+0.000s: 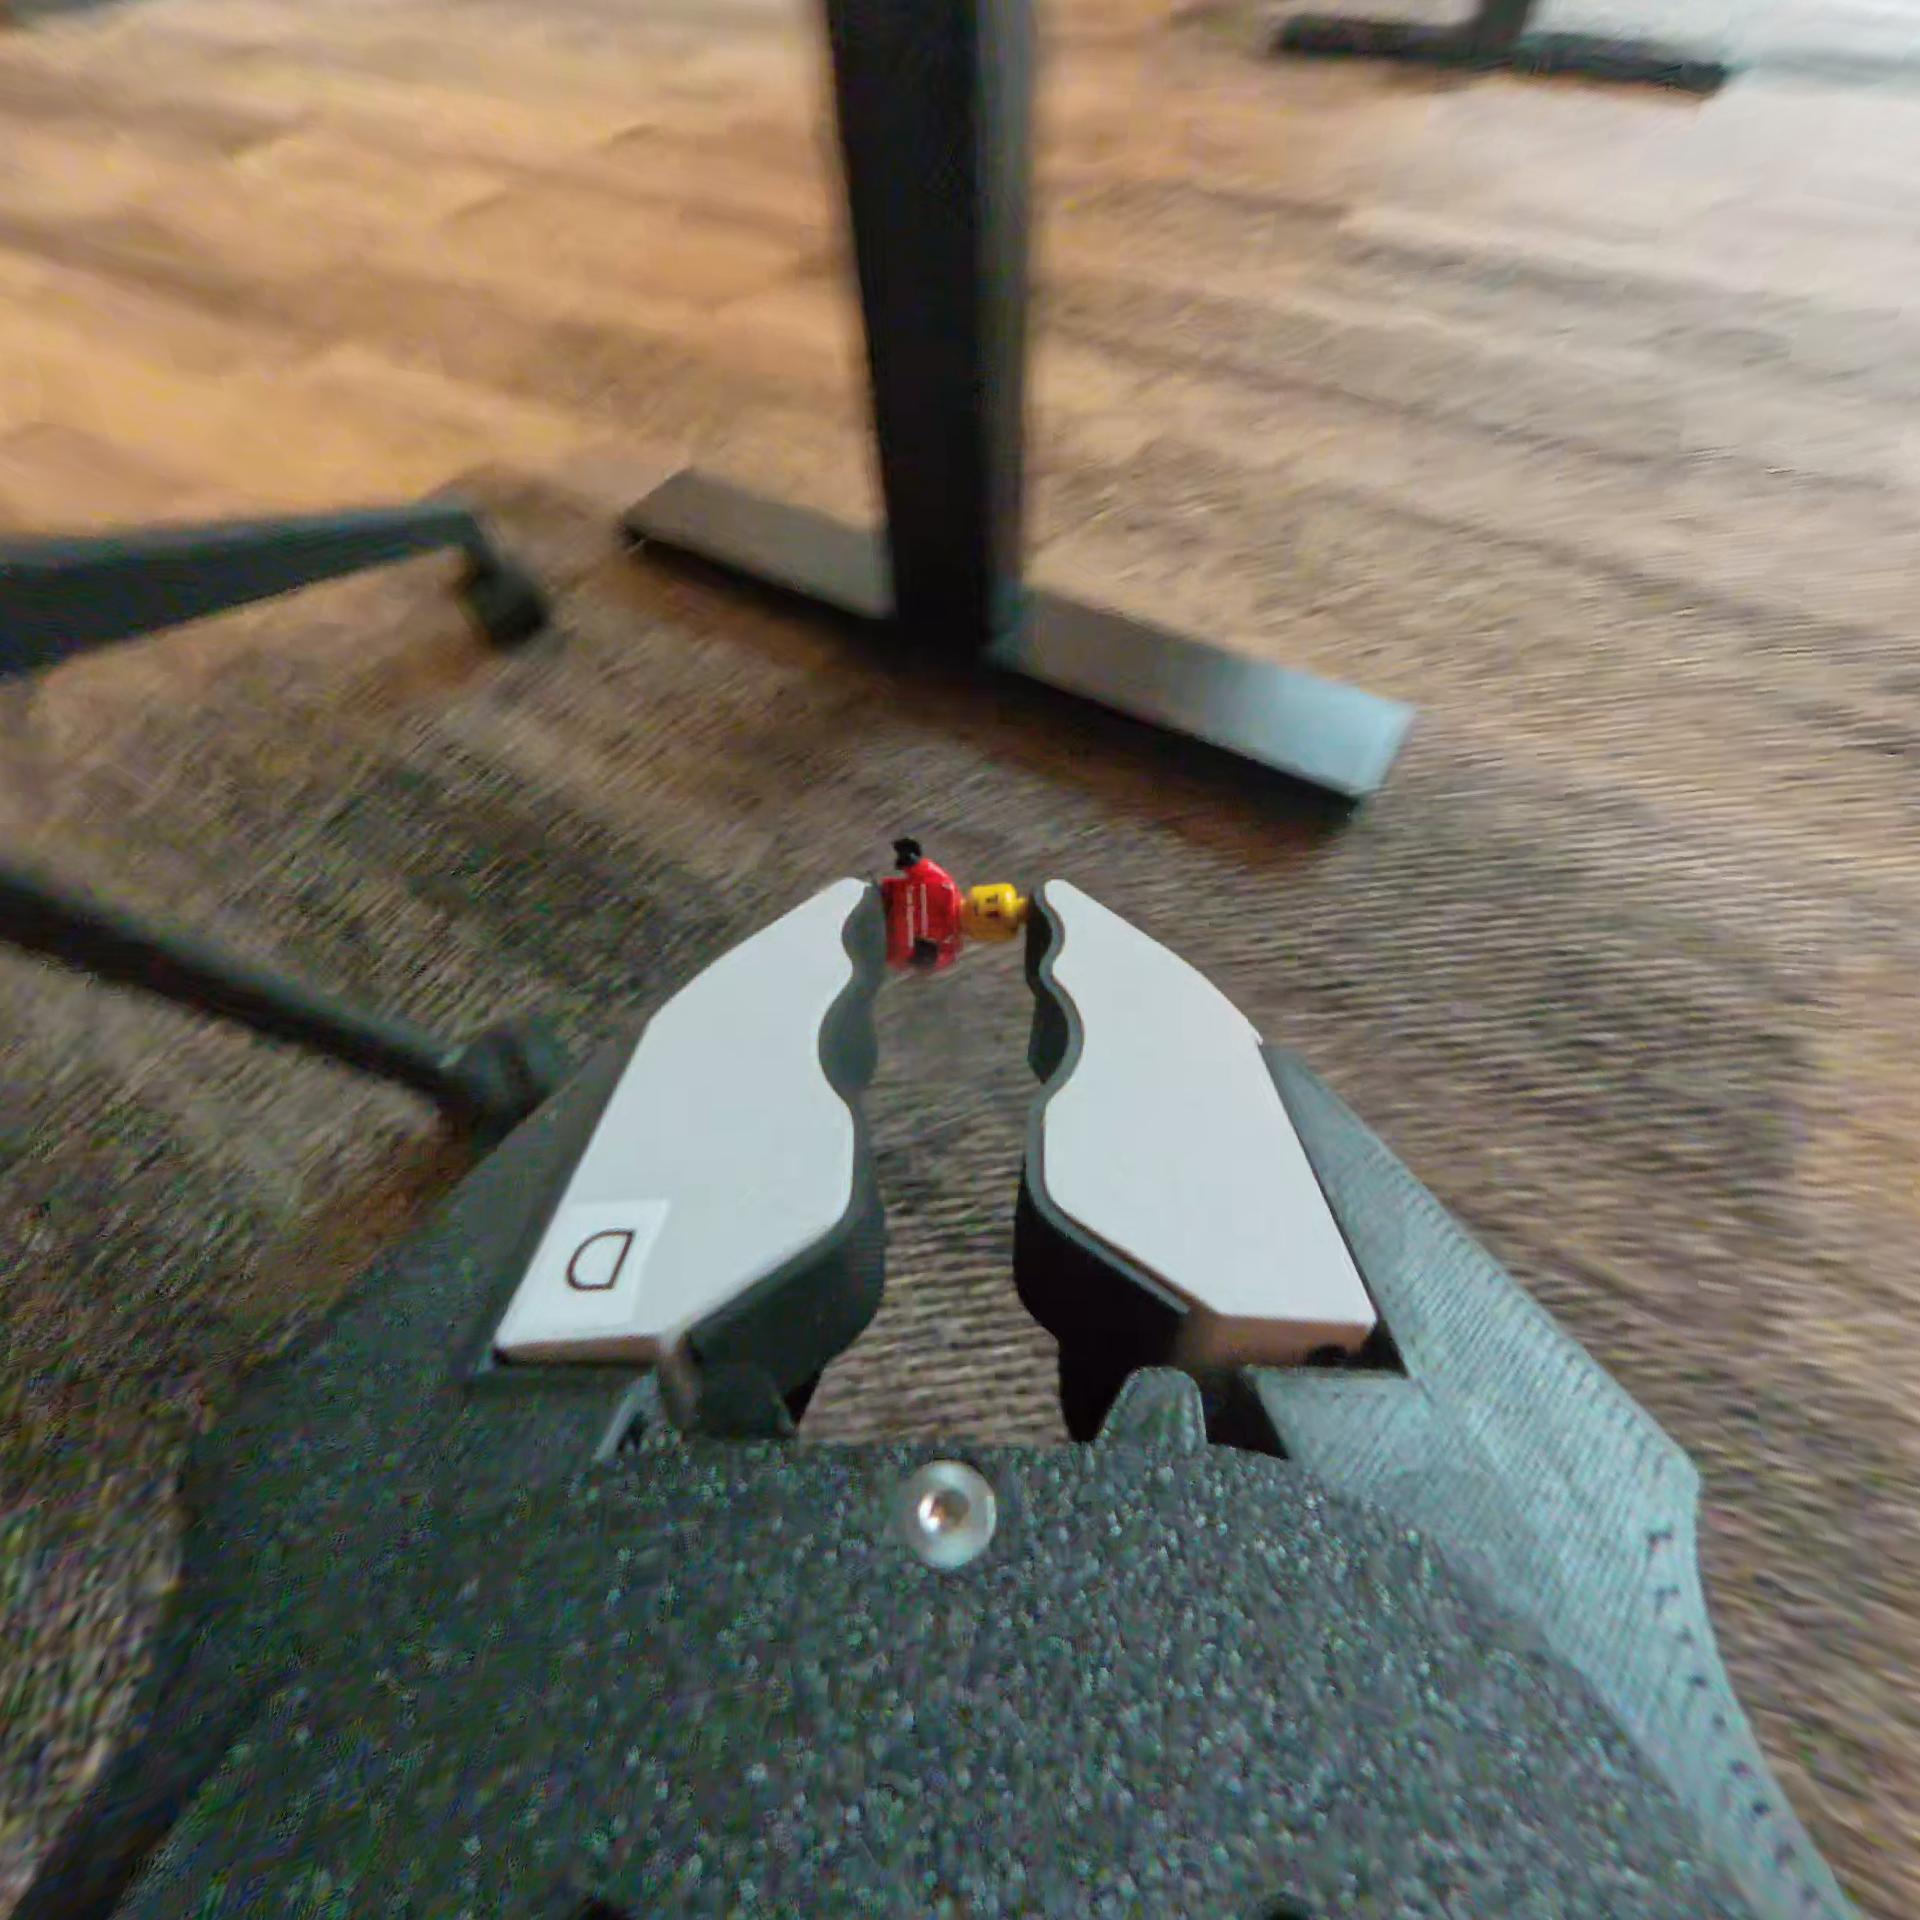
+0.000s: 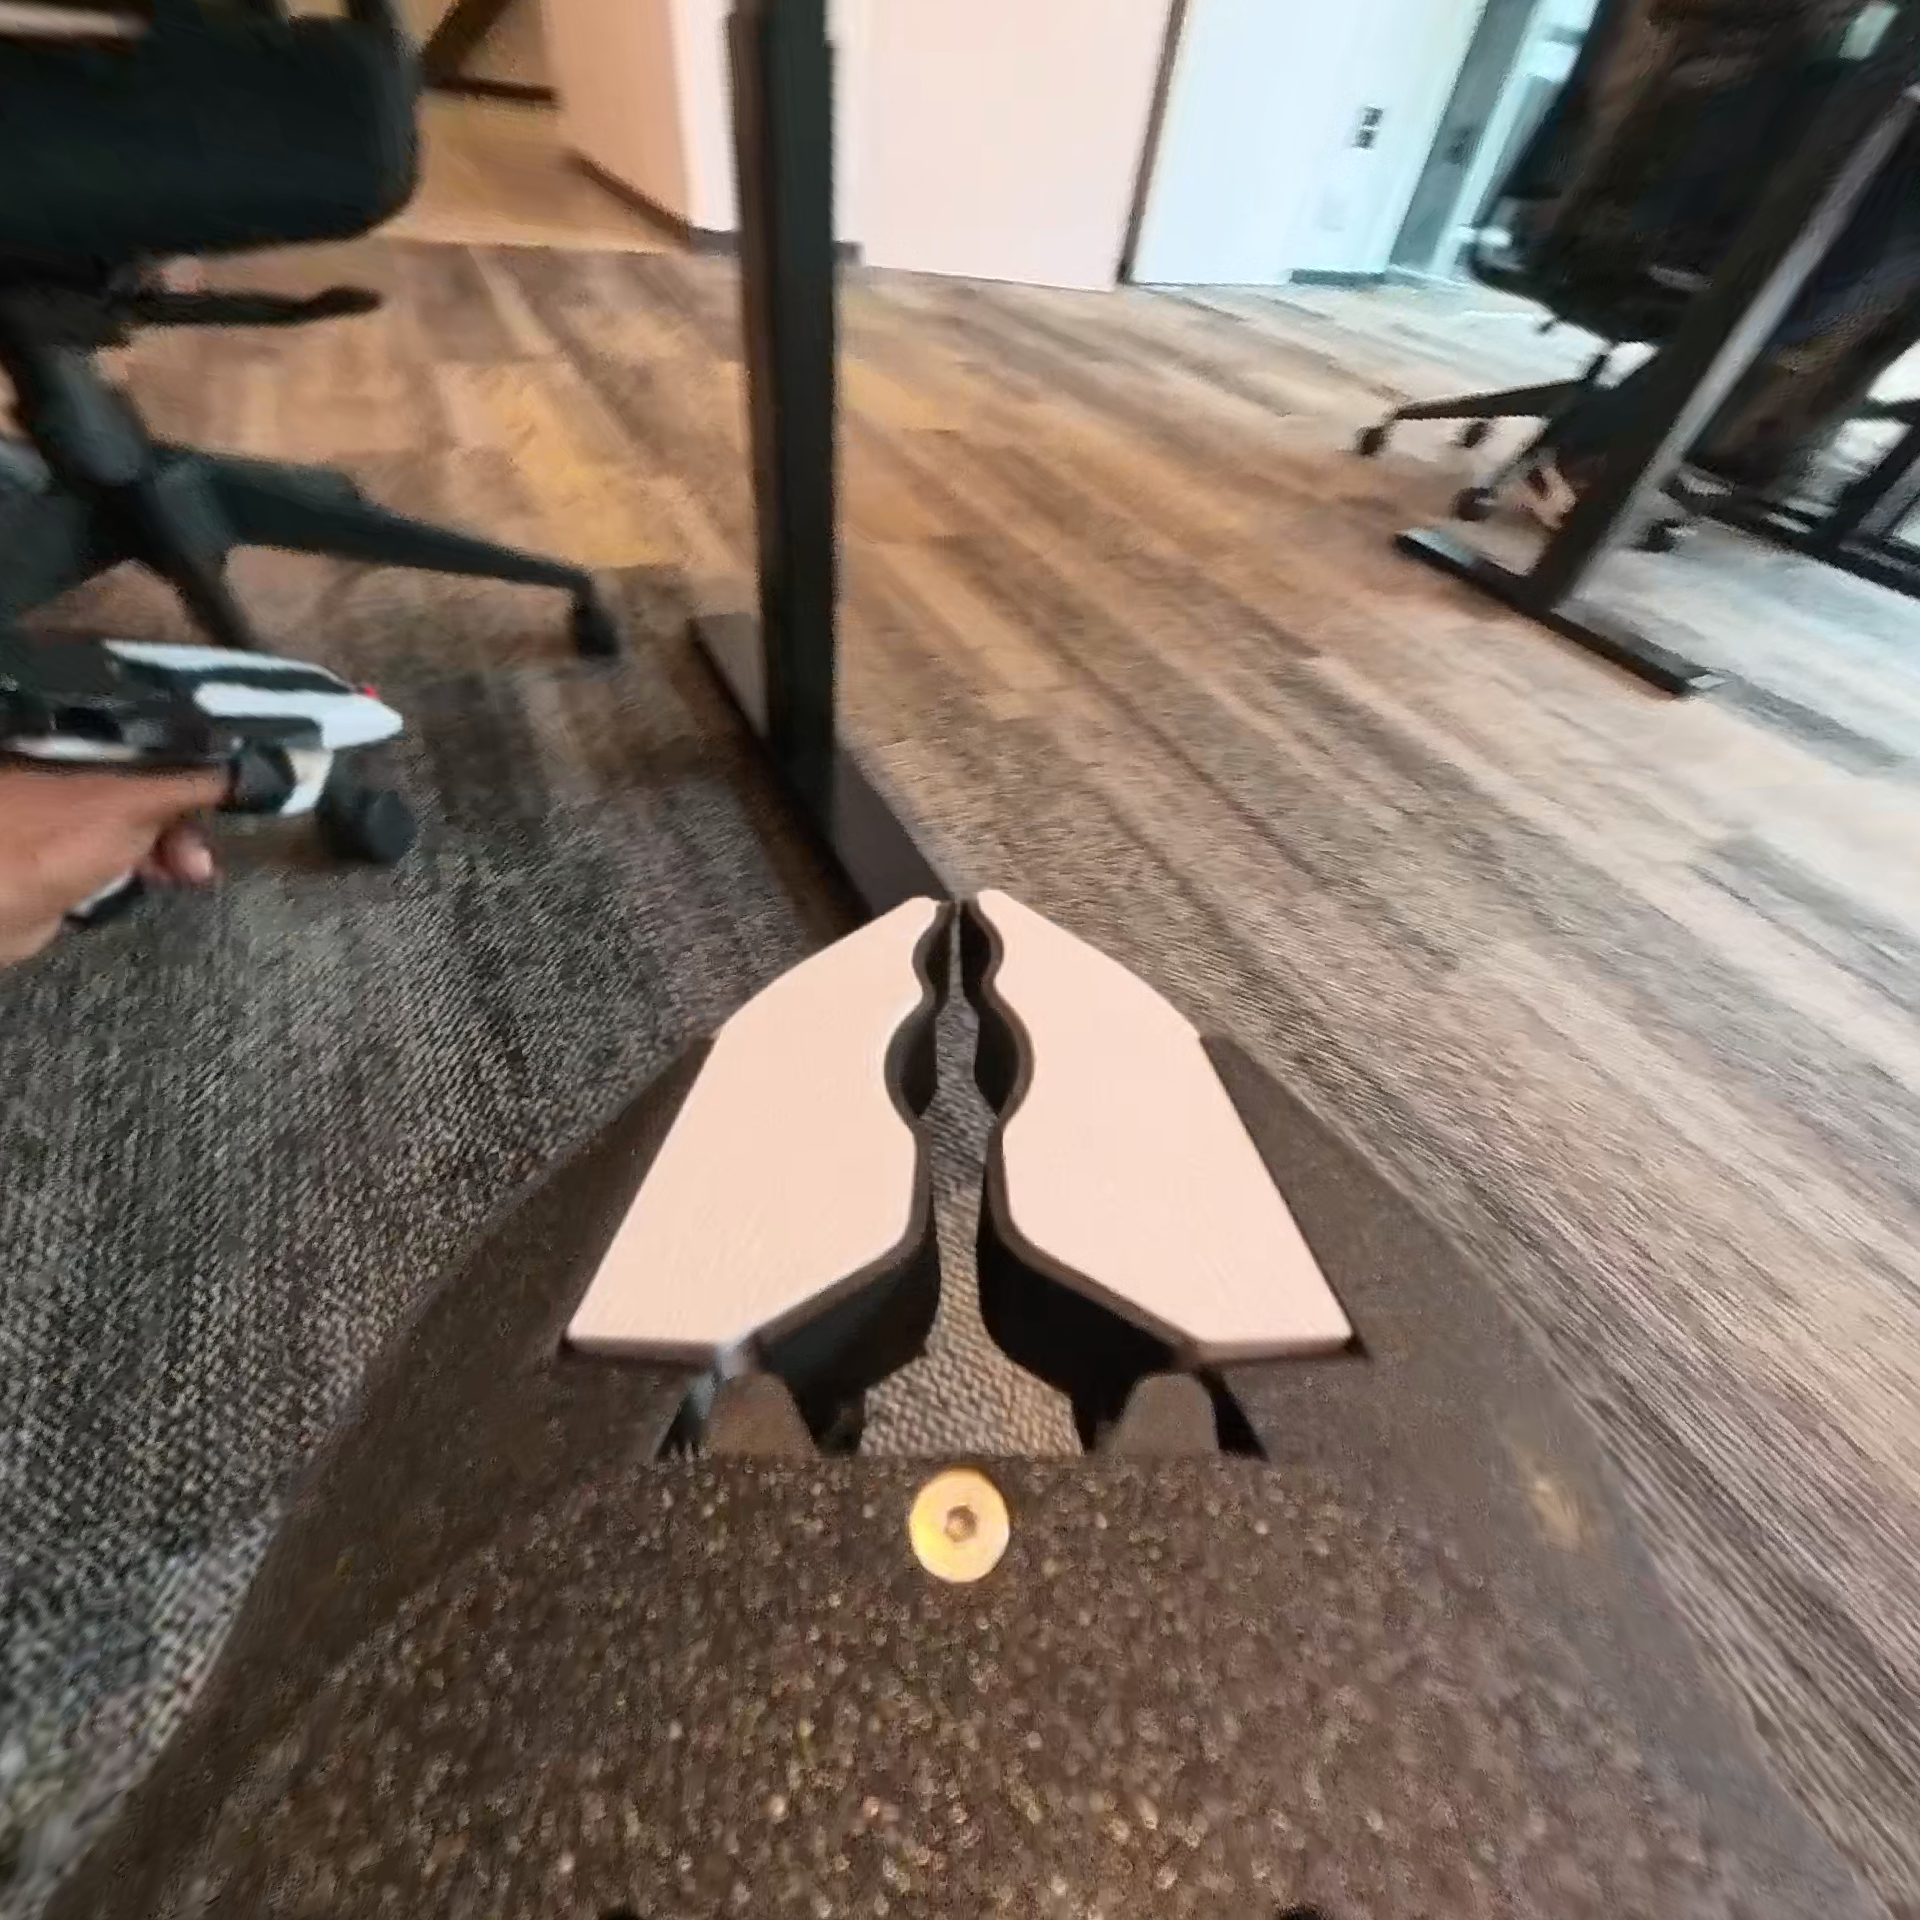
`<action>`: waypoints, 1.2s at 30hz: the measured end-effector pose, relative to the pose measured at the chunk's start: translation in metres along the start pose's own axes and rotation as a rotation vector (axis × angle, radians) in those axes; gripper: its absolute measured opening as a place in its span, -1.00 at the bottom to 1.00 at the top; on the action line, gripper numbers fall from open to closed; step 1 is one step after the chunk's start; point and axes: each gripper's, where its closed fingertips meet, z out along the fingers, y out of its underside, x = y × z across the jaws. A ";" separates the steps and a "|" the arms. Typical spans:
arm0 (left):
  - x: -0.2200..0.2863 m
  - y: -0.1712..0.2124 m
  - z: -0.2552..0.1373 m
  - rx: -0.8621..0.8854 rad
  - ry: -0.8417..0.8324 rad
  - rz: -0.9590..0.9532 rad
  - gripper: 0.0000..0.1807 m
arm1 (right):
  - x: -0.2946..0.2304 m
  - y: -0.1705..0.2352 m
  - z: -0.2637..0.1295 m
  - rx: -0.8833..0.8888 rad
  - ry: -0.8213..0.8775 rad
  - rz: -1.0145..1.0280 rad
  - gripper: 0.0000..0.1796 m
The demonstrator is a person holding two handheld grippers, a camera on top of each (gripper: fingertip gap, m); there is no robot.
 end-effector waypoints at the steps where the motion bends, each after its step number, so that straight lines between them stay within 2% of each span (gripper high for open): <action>1: 0.035 -0.021 -0.008 0.007 0.038 0.026 -0.72 | 0.016 -0.012 -0.019 -0.004 0.037 0.026 -0.98; 4: 0.130 -0.083 -0.049 0.009 0.153 0.062 -0.72 | 0.057 -0.049 -0.081 -0.043 0.122 0.093 -0.98; 7: 0.209 -0.142 -0.112 -0.026 0.256 0.097 -0.72 | 0.084 -0.093 -0.146 -0.098 0.167 0.152 -0.98; 14: 0.361 -0.299 -0.312 -0.077 0.559 0.214 -0.72 | 0.109 -0.230 -0.293 -0.179 0.245 0.284 -0.96; 18: 0.422 -0.362 -0.432 -0.119 0.771 0.306 -0.72 | 0.101 -0.295 -0.379 -0.216 0.352 0.371 -0.92; 22: 0.463 -0.389 -0.549 -0.117 1.051 0.474 -0.72 | 0.065 -0.338 -0.465 -0.224 0.511 0.503 -0.90; 27: 0.486 -0.404 -0.684 0.025 1.423 0.660 -0.72 | -0.018 -0.387 -0.564 -0.174 0.721 0.661 -0.87; 32: 0.485 -0.404 -0.821 0.192 1.775 0.809 -0.72 | -0.098 -0.429 -0.666 -0.045 0.987 0.771 -0.84; 36: 0.470 -0.391 -0.945 0.285 2.062 0.901 -0.72 | -0.170 -0.455 -0.739 0.018 1.131 0.818 -0.80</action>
